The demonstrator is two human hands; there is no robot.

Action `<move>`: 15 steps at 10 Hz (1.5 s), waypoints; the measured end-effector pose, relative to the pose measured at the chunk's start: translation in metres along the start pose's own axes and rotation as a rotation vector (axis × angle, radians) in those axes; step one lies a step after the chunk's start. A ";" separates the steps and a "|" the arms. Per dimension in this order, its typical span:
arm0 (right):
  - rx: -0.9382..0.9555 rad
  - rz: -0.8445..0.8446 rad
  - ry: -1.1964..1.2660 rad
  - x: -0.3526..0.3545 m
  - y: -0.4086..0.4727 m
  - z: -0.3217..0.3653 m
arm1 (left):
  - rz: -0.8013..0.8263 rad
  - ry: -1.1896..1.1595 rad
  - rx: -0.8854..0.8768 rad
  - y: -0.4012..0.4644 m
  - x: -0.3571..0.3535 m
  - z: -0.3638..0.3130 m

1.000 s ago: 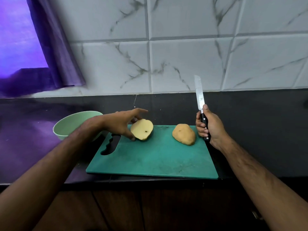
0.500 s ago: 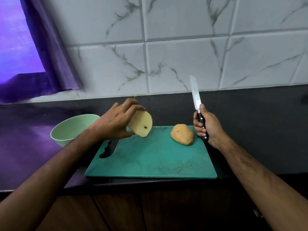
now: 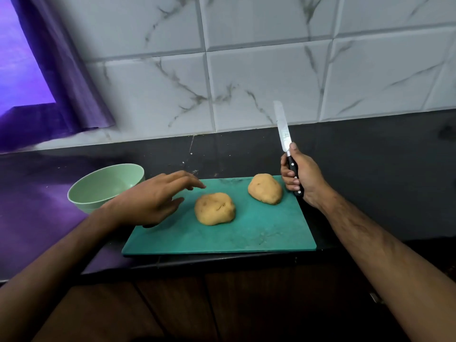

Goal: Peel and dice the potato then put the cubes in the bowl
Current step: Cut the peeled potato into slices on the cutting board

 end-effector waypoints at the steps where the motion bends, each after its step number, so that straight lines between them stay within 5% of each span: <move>1: 0.001 -0.001 0.007 0.000 -0.001 0.000 | 0.046 -0.072 0.160 0.005 -0.001 -0.006; 2: 0.004 -0.002 0.009 0.000 -0.001 0.000 | 0.102 0.263 0.200 0.015 -0.018 -0.029; 3: 0.002 -0.001 0.007 0.000 -0.001 0.000 | 0.110 0.359 0.199 0.024 -0.029 -0.037; 4: 0.005 -0.001 -0.003 0.001 0.000 -0.001 | 0.251 -0.022 0.114 0.023 -0.029 -0.031; 6: 0.006 0.020 -0.006 0.000 0.001 -0.002 | 0.126 -0.359 0.138 0.015 -0.017 -0.014; 11: 0.021 0.015 -0.131 -0.002 -0.003 0.002 | 0.198 -0.362 0.132 0.014 -0.028 -0.012; 15: 0.013 0.065 -0.440 -0.017 -0.014 0.010 | 0.035 -0.118 0.292 0.018 -0.036 -0.027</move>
Point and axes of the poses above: each hand's wrist, its own y-axis towards the middle knuckle, its own x-axis out of the back of the hand, z = x × y, the point moved 6 cm from there along y, towards the middle knuckle, and after that the axes turned 6 degrees about x, right-handed, at the moved point
